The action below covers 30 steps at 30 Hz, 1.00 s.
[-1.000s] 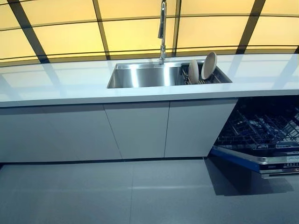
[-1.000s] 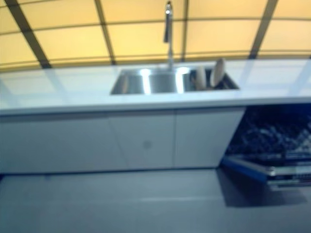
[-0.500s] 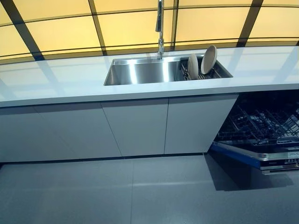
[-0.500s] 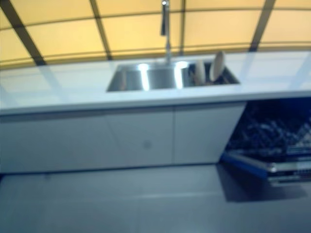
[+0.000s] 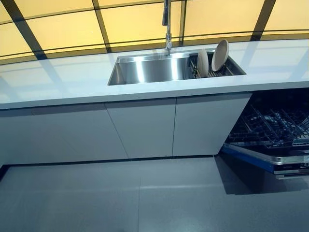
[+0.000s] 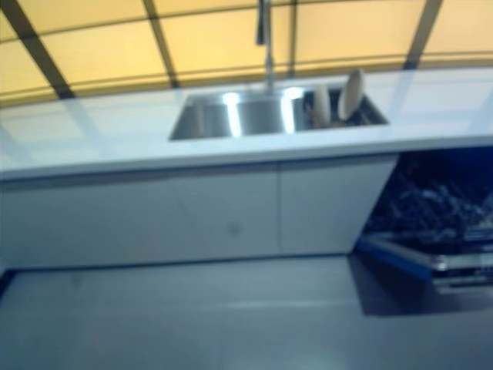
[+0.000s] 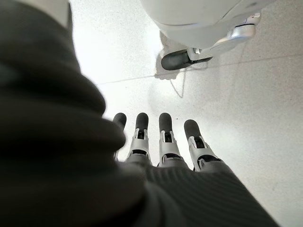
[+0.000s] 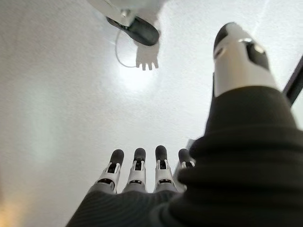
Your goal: Take plates into dishwasher
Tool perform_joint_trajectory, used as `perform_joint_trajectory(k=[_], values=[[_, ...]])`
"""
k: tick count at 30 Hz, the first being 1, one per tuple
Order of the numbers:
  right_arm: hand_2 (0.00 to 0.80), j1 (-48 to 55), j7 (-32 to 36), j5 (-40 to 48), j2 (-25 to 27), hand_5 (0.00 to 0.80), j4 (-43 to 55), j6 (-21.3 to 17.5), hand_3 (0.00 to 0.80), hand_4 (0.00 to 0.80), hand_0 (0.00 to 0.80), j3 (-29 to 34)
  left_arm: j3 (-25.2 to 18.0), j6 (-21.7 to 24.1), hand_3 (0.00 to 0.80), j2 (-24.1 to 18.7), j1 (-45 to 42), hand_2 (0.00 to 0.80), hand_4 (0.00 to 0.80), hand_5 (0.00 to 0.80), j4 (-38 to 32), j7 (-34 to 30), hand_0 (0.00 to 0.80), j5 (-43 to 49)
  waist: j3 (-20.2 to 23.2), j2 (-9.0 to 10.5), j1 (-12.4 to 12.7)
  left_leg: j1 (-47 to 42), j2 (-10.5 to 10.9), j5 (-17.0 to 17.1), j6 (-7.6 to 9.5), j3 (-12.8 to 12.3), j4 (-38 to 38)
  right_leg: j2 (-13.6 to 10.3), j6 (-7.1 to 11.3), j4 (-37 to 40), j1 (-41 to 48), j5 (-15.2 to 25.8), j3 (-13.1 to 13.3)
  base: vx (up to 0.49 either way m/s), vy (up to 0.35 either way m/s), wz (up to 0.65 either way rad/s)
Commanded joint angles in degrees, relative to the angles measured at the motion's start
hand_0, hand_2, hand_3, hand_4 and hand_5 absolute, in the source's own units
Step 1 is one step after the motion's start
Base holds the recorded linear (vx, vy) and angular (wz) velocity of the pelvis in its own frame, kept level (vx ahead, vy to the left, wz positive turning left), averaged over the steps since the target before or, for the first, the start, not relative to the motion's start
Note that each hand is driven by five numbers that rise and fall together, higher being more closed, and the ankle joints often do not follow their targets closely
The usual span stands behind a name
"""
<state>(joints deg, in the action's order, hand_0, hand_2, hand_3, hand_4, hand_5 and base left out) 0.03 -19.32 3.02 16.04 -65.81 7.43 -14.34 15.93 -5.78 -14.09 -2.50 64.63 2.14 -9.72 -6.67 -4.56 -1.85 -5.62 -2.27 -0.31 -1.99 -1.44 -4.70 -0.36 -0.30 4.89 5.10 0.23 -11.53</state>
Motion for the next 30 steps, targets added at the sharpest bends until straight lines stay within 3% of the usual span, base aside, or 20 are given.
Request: perform_joint_trajectory(k=[1,3,5,6,8,9,10,12,13,14,16,18,20,23,26,30], values=[[0.0,-3.7,-0.5,1.5,0.3,0.0,-1.6,-1.0,0.0,0.0,0.0,-1.3,-2.4,-1.2,0.0,-1.5,3.6,0.0,0.0,0.0,3.2,2.6,0.0,-0.9,-2.1,3.45,1.7,-0.2,6.0,-4.9,6.31,-0.1,3.0,1.4,-0.34,-10.8,-2.0,-8.9,2.0,-0.009,-0.109,0.11],[0.0,-3.7,0.1,2.1,0.6,0.0,-1.6,-0.6,0.0,0.0,0.0,-1.3,-2.9,-2.4,0.0,-1.8,3.5,0.0,0.0,0.0,3.9,2.8,0.0,-1.0,-3.0,4.14,1.6,1.1,5.8,-6.5,6.23,0.8,8.3,1.0,-1.33,-15.0,-3.0,-10.8,1.6,0.015,-0.129,0.23],[0.0,-3.8,0.4,2.7,0.9,0.0,-1.7,-0.2,0.0,0.0,0.0,-1.4,-3.5,-3.5,0.0,-1.9,3.1,0.0,0.0,0.0,4.5,3.1,0.0,-2.8,-3.5,5.26,1.8,2.9,5.0,-8.6,6.03,0.1,15.8,0.5,-2.57,-16.0,-3.0,-11.7,1.6,0.074,-0.175,0.3],[0.0,-3.7,0.9,3.3,1.4,0.0,-1.8,0.3,0.0,0.0,0.0,-1.6,-4.5,-4.0,0.0,-1.4,2.5,0.0,0.0,0.0,5.3,3.3,0.0,-6.0,-4.5,6.05,2.3,8.1,3.8,-8.0,5.82,-0.7,29.9,0.6,-4.22,-16.0,-2.4,-12.3,1.8,0.077,-0.217,0.22],[0.0,-3.2,1.5,2.1,2.0,0.0,-2.1,1.1,0.0,0.0,0.0,-1.4,-5.9,-3.7,0.0,-0.4,1.6,0.0,0.0,0.0,6.1,2.7,0.0,-6.6,-6.4,5.52,2.6,17.3,3.3,-5.7,5.4,-1.2,42.2,1.6,-5.77,-17.5,-2.8,-12.5,1.7,-0.022,-0.142,-0.08],[0.0,-3.1,1.7,1.7,2.2,0.0,-2.3,1.3,0.0,0.0,0.0,-1.4,-5.9,-3.5,0.0,0.0,1.4,0.0,0.0,0.0,6.4,2.7,0.0,-6.9,-7.1,5.17,2.7,19.3,4.2,-4.7,4.78,-1.2,41.7,1.9,-5.61,-17.6,-2.7,-12.2,1.8,-0.002,-0.04,-0.25],[0.0,-3.2,2.3,2.2,2.6,0.0,-3.6,2.1,0.0,0.0,0.0,-1.2,-5.4,-3.8,0.0,0.7,0.8,0.0,0.0,0.0,7.0,2.4,0.0,-7.9,-8.2,4.57,3.1,20.5,5.7,-2.1,3.76,-0.8,34.9,2.4,-4.98,-17.6,-2.1,-11.8,2.2,0.146,0.011,-0.16],[0.0,-3.4,3.0,1.9,2.4,0.0,-5.4,1.4,0.0,0.0,0.0,-0.5,-5.2,-3.5,0.0,1.2,-0.4,0.0,0.0,0.0,7.4,2.2,0.0,-8.3,-8.7,4.26,3.6,17.8,5.9,2.2,2.04,-1.4,22.3,2.9,-3.99,-16.9,-0.3,-11.7,2.8,0.255,0.031,-0.08],[0.0,-3.6,3.4,1.3,2.2,0.0,-5.9,1.4,0.0,0.0,0.0,-0.3,-5.0,-3.7,0.0,1.4,-1.5,0.0,0.0,0.0,7.8,1.7,0.0,-8.7,-8.6,3.56,3.6,17.1,6.7,9.5,0.42,1.6,9.7,3.8,-3.64,-16.9,0.8,-11.4,2.3,0.288,0.057,-0.03],[0.0,-3.6,3.6,1.5,2.1,0.0,-5.9,1.8,0.0,0.0,0.0,-0.6,-5.0,-3.7,0.0,1.5,-2.2,0.0,0.0,0.0,8.0,1.5,0.0,-9.2,-8.5,3.41,3.9,16.5,7.4,11.7,-0.04,4.6,3.7,4.4,-3.44,-17.3,2.1,-11.5,3.4,0.444,0.121,-0.05],[0.0,-3.1,3.5,3.2,2.0,0.0,-5.9,2.4,0.0,0.0,0.0,0.4,-5.4,-3.4,0.0,2.4,-3.3,0.0,0.0,0.0,8.3,1.9,0.0,-9.2,-7.3,3.35,3.9,17.7,8.5,11.3,0.17,5.7,2.7,5.1,-3.55,-18.3,4.5,-13.2,4.8,0.442,0.166,-0.21],[0.0,-3.0,3.3,3.5,1.7,0.0,-6.2,1.9,0.0,0.0,0.0,0.9,-6.1,-4.2,0.0,2.0,-3.8,0.0,0.0,0.0,7.6,1.4,0.0,-7.0,-5.8,3.75,4.4,16.8,9.3,6.3,1.64,4.4,4.7,3.5,-2.15,-20.7,5.6,-14.6,5.9,0.449,0.22,-0.37],[0.0,-2.9,3.4,3.0,1.6,0.0,-5.2,3.3,0.0,0.0,0.0,1.5,-6.2,-3.4,0.0,1.2,-3.2,0.0,0.0,0.0,8.1,2.1,0.0,-5.5,-5.7,4.32,4.3,18.7,10.1,2.9,2.98,5.1,10.9,1.3,-2.08,-24.6,5.3,-16.5,5.4,0.314,0.152,-0.5],[0.0,-2.0,5.4,1.2,1.7,0.0,-5.4,2.6,0.0,0.0,0.0,1.9,-6.2,-0.8,0.0,-1.0,-1.9,0.0,0.0,0.0,7.6,3.2,0.0,-4.9,-5.8,4.54,4.2,20.3,10.2,-0.3,3.45,4.9,16.8,0.0,-2.69,-26.2,5.3,-18.3,4.2,0.258,0.064,-0.27],[0.0,-3.2,7.0,0.8,1.7,0.0,-5.4,1.9,0.0,0.0,0.0,0.2,-4.6,-1.9,0.0,-3.6,1.7,0.0,0.0,0.0,4.9,3.7,0.0,-5.5,-5.3,4.37,4.5,21.5,10.5,0.3,4.21,5.1,16.7,-0.4,-2.25,-24.3,5.0,-17.3,3.3,0.132,-0.003,-0.09],[0.0,-6.6,6.7,4.7,2.5,0.0,-4.1,0.9,0.0,0.0,0.0,-1.6,-1.9,-4.0,0.0,-4.2,4.3,0.0,0.0,0.0,4.0,2.4,0.0,-4.6,-4.2,3.52,4.7,23.4,9.6,4.7,2.97,5.7,10.2,0.9,-2.58,-18.9,3.8,-15.7,3.6,0.013,-0.049,0.13]])
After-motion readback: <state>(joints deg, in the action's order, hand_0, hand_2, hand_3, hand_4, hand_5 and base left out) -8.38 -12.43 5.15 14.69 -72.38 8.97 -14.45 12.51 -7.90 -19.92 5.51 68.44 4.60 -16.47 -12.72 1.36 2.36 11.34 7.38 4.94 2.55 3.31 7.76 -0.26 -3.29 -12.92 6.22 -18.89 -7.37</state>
